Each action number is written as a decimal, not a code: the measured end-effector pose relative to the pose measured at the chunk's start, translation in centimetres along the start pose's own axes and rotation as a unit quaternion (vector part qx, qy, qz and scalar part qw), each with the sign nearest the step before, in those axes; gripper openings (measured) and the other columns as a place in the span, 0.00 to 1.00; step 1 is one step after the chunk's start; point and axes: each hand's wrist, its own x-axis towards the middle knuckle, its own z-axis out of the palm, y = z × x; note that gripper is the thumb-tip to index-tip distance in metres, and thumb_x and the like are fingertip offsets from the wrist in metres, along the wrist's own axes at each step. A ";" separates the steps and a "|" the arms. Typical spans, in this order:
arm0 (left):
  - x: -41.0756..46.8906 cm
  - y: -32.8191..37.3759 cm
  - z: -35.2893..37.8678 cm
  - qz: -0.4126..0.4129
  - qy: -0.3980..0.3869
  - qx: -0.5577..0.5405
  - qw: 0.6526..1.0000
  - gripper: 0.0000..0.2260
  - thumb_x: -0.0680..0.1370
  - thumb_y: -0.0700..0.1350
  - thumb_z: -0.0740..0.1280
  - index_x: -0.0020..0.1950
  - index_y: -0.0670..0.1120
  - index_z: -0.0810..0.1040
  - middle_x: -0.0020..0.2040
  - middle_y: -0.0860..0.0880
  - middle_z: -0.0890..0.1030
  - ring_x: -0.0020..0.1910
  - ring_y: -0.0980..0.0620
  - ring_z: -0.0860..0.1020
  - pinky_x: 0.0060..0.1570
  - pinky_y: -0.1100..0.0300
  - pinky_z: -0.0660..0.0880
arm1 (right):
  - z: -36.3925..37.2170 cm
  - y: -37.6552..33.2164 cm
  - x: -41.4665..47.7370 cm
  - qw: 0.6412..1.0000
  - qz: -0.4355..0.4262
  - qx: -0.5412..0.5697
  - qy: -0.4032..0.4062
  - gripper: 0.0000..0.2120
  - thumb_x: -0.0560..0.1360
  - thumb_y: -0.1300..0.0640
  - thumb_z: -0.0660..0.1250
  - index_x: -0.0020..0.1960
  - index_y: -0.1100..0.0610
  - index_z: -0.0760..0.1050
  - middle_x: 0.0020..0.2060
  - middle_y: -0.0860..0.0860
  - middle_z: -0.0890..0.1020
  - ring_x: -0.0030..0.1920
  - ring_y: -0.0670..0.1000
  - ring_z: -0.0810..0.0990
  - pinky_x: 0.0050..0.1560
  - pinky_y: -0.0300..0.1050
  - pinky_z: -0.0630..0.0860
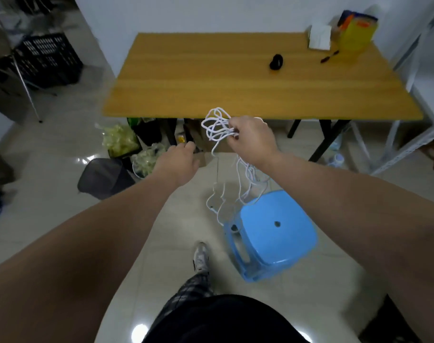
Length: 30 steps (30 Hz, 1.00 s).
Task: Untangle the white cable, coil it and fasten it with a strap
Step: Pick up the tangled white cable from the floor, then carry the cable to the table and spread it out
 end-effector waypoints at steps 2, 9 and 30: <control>3.6 -1.7 -1.5 0.021 -0.007 0.009 1.000 0.16 0.80 0.48 0.58 0.65 0.41 0.67 0.58 0.39 0.74 0.59 0.38 0.72 0.51 0.47 0.72 | 0.6 0.2 3.7 1.000 -0.003 -0.026 -0.009 0.04 0.75 0.58 0.60 0.46 0.56 0.74 0.47 0.58 0.78 0.49 0.60 0.76 0.38 0.46 0.64; 13.6 -4.8 -5.8 0.080 -0.002 0.022 0.997 0.17 0.81 0.49 0.57 0.67 0.41 0.66 0.61 0.39 0.73 0.57 0.38 0.73 0.49 0.49 0.71 | 1.4 0.9 12.9 0.998 0.009 -0.058 0.008 0.06 0.77 0.58 0.60 0.51 0.56 0.75 0.51 0.58 0.78 0.50 0.60 0.76 0.40 0.46 0.65; 31.9 -1.5 -6.7 0.128 0.002 -0.074 0.989 0.20 0.81 0.48 0.60 0.70 0.42 0.64 0.66 0.40 0.72 0.64 0.41 0.71 0.60 0.49 0.69 | 0.0 9.2 28.6 0.996 0.022 -0.049 0.070 0.03 0.76 0.58 0.60 0.46 0.57 0.71 0.46 0.58 0.76 0.46 0.61 0.74 0.37 0.47 0.64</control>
